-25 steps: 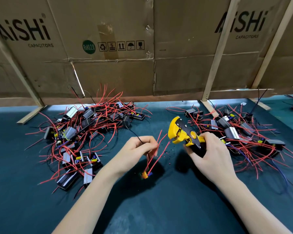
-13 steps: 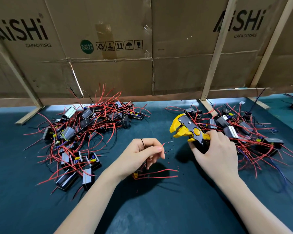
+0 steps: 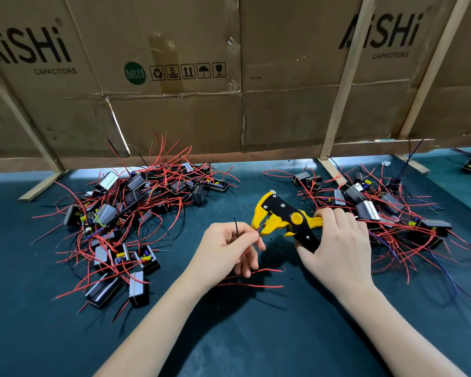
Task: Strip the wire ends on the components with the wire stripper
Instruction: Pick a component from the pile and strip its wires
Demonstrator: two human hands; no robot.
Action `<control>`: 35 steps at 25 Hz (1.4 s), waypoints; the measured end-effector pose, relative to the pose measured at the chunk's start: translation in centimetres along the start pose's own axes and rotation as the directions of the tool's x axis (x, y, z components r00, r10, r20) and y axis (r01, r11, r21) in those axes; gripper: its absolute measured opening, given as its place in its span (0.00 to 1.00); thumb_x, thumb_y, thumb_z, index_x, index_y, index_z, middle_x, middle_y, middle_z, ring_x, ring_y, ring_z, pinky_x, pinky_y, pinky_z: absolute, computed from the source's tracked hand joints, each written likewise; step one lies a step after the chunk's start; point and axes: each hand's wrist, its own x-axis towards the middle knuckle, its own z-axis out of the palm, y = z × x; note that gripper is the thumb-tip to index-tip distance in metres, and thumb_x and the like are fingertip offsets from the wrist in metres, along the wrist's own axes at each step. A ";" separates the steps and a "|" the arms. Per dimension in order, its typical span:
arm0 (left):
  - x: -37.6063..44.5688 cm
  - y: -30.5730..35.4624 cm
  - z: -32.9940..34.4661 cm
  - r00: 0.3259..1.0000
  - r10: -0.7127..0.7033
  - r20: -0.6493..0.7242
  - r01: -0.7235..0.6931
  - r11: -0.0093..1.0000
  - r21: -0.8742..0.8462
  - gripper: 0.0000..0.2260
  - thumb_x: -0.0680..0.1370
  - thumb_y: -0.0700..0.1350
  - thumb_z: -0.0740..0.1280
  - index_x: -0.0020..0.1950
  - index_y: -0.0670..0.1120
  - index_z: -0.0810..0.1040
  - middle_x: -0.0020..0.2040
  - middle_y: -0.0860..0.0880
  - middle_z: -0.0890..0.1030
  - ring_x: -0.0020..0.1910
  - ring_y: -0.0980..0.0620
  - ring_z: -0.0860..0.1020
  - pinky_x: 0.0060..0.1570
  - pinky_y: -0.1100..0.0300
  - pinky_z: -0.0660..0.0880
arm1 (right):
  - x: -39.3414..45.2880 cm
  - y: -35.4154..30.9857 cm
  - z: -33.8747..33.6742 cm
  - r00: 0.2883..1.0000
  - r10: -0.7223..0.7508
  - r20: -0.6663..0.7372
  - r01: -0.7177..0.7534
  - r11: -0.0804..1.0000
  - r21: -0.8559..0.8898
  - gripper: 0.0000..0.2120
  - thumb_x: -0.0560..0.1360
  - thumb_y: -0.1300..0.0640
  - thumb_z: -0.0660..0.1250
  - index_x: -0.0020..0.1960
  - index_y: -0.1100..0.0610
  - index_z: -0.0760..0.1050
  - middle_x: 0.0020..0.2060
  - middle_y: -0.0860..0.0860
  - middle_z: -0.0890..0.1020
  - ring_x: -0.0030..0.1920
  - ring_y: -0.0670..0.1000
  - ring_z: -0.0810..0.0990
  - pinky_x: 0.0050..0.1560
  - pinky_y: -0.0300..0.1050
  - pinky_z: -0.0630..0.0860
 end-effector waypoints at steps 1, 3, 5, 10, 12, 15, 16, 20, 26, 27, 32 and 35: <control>0.0 0.0 0.0 1.000 -0.001 0.004 0.001 1.000 -0.005 0.13 0.81 0.40 0.61 0.39 0.42 0.80 0.28 0.44 0.80 0.23 0.50 0.75 0.24 0.66 0.68 | 0.0 0.0 0.0 1.000 -0.001 -0.002 0.001 1.000 0.000 0.27 0.62 0.42 0.67 0.49 0.63 0.76 0.40 0.56 0.77 0.42 0.61 0.76 0.44 0.53 0.70; -0.1 0.0 0.1 1.000 -0.004 0.011 0.004 1.000 -0.017 0.13 0.81 0.40 0.61 0.39 0.41 0.80 0.29 0.43 0.80 0.23 0.50 0.76 0.24 0.66 0.68 | 0.0 0.0 0.0 1.000 -0.011 -0.012 0.010 1.000 -0.011 0.26 0.63 0.41 0.66 0.48 0.63 0.76 0.39 0.55 0.77 0.41 0.61 0.75 0.43 0.53 0.69; 0.0 0.1 0.1 1.000 -0.011 0.017 0.011 0.999 -0.031 0.13 0.81 0.40 0.61 0.39 0.41 0.80 0.29 0.43 0.80 0.23 0.50 0.76 0.24 0.66 0.68 | 0.0 0.1 0.0 0.999 -0.028 -0.037 0.026 0.999 -0.034 0.26 0.65 0.38 0.63 0.45 0.62 0.75 0.37 0.55 0.76 0.39 0.60 0.75 0.42 0.52 0.68; -0.1 0.2 -0.1 0.995 -0.028 0.097 0.037 0.995 -0.097 0.13 0.82 0.41 0.61 0.44 0.37 0.81 0.30 0.43 0.80 0.24 0.51 0.76 0.25 0.65 0.70 | 0.2 0.6 -0.1 0.995 -0.054 -0.086 0.049 0.997 -0.059 0.23 0.65 0.39 0.62 0.39 0.60 0.73 0.32 0.53 0.74 0.35 0.60 0.74 0.40 0.51 0.65; -0.1 0.2 -0.3 0.991 -0.033 0.130 0.046 0.994 -0.097 0.12 0.82 0.41 0.62 0.46 0.36 0.81 0.31 0.44 0.80 0.25 0.52 0.76 0.27 0.65 0.70 | 0.3 0.7 -0.1 0.993 -0.063 -0.096 0.058 0.997 -0.061 0.23 0.66 0.38 0.61 0.38 0.60 0.72 0.31 0.53 0.73 0.34 0.59 0.74 0.40 0.51 0.65; 0.0 0.1 -0.4 0.989 -0.039 0.142 0.051 0.995 -0.083 0.12 0.82 0.42 0.62 0.47 0.37 0.81 0.30 0.46 0.79 0.25 0.53 0.74 0.28 0.65 0.70 | 0.3 0.8 0.1 0.990 -0.082 -0.116 0.075 0.995 -0.064 0.23 0.67 0.37 0.62 0.36 0.59 0.72 0.30 0.52 0.73 0.32 0.59 0.73 0.39 0.50 0.65; 0.0 0.1 -0.4 0.989 -0.039 0.144 0.050 0.996 -0.079 0.12 0.82 0.42 0.62 0.46 0.38 0.82 0.30 0.46 0.79 0.25 0.54 0.74 0.28 0.65 0.70 | 0.3 0.8 0.1 0.989 -0.087 -0.121 0.079 0.995 -0.065 0.23 0.67 0.37 0.63 0.36 0.59 0.72 0.30 0.52 0.73 0.32 0.59 0.73 0.39 0.50 0.64; -0.1 0.1 -0.4 0.988 -0.036 0.153 0.049 0.996 -0.080 0.12 0.82 0.41 0.62 0.43 0.41 0.82 0.29 0.47 0.78 0.23 0.56 0.71 0.27 0.66 0.69 | 0.3 0.8 0.2 0.987 -0.100 -0.122 0.091 0.992 -0.083 0.21 0.67 0.39 0.64 0.37 0.59 0.72 0.31 0.53 0.73 0.34 0.60 0.74 0.40 0.51 0.64; -0.1 0.1 -0.6 0.984 -0.044 0.173 0.060 0.994 -0.088 0.12 0.82 0.41 0.63 0.43 0.39 0.81 0.29 0.47 0.78 0.22 0.56 0.70 0.28 0.66 0.69 | 0.2 0.7 0.2 0.988 -0.095 -0.121 0.088 0.994 -0.061 0.22 0.68 0.39 0.62 0.36 0.59 0.71 0.31 0.53 0.73 0.34 0.59 0.74 0.40 0.51 0.64; -0.1 0.1 -0.7 0.983 -0.044 0.178 0.061 0.994 -0.088 0.12 0.82 0.41 0.63 0.43 0.39 0.81 0.29 0.47 0.78 0.22 0.56 0.70 0.28 0.66 0.69 | 0.2 0.7 0.2 0.988 -0.094 -0.120 0.088 0.995 -0.056 0.22 0.68 0.39 0.62 0.36 0.59 0.71 0.31 0.53 0.73 0.34 0.59 0.74 0.40 0.51 0.64; -0.1 0.1 -0.8 0.980 -0.056 0.191 0.074 0.993 -0.089 0.12 0.82 0.41 0.62 0.43 0.40 0.81 0.29 0.46 0.78 0.22 0.55 0.70 0.28 0.64 0.69 | 0.1 0.6 0.2 0.991 -0.085 -0.106 0.083 0.996 -0.025 0.23 0.67 0.38 0.61 0.36 0.59 0.72 0.30 0.53 0.74 0.33 0.59 0.74 0.40 0.50 0.63; -0.1 0.1 -0.8 0.979 -0.062 0.192 0.080 0.993 -0.089 0.12 0.82 0.41 0.62 0.42 0.40 0.81 0.29 0.46 0.78 0.22 0.55 0.70 0.28 0.65 0.69 | 0.1 0.6 0.3 0.992 -0.086 -0.092 0.086 0.996 -0.008 0.23 0.66 0.37 0.61 0.35 0.59 0.72 0.29 0.53 0.74 0.32 0.59 0.74 0.39 0.50 0.64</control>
